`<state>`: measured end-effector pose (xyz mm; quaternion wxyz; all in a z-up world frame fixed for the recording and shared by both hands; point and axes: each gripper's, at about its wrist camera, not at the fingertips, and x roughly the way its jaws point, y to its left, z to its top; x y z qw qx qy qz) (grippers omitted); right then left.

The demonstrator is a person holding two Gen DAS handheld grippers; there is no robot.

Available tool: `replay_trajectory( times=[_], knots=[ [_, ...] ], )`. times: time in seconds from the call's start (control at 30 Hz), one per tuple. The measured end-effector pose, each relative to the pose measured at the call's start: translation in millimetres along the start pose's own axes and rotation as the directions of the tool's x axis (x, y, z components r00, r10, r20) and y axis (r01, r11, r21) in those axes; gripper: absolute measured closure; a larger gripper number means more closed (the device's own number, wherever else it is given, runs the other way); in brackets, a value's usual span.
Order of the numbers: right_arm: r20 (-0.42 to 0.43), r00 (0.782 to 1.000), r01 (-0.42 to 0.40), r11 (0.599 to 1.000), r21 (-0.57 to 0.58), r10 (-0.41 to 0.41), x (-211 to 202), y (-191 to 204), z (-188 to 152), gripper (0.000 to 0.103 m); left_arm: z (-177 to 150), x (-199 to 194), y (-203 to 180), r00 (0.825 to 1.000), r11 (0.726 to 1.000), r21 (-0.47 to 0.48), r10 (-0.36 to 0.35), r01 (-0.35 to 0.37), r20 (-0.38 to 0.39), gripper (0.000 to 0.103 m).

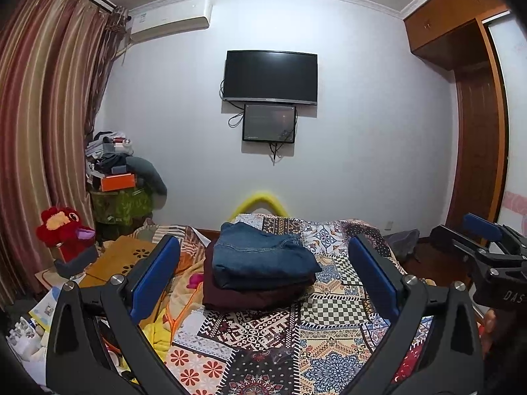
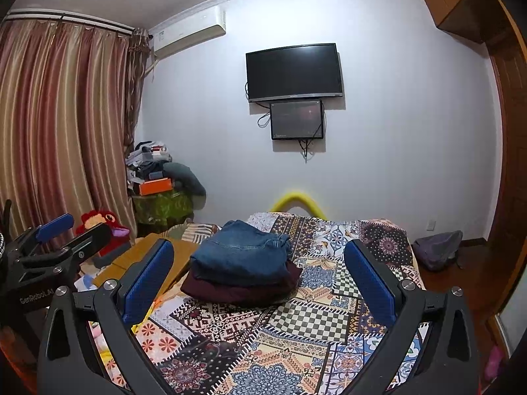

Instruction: Fold large clothes

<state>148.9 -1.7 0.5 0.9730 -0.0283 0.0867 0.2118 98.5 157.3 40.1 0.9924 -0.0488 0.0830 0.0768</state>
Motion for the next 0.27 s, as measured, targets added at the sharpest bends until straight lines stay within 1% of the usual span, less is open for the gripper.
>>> replay_trajectory(
  times=[0.27],
  knots=[
    [-0.014,1.0,-0.003,1.0,-0.001,0.003,2.9,0.7,-2.9,0.0,-2.9,2.9,3.4,1.0,1.0,-0.012,0.004,-0.004,-0.011,0.0]
  ],
)
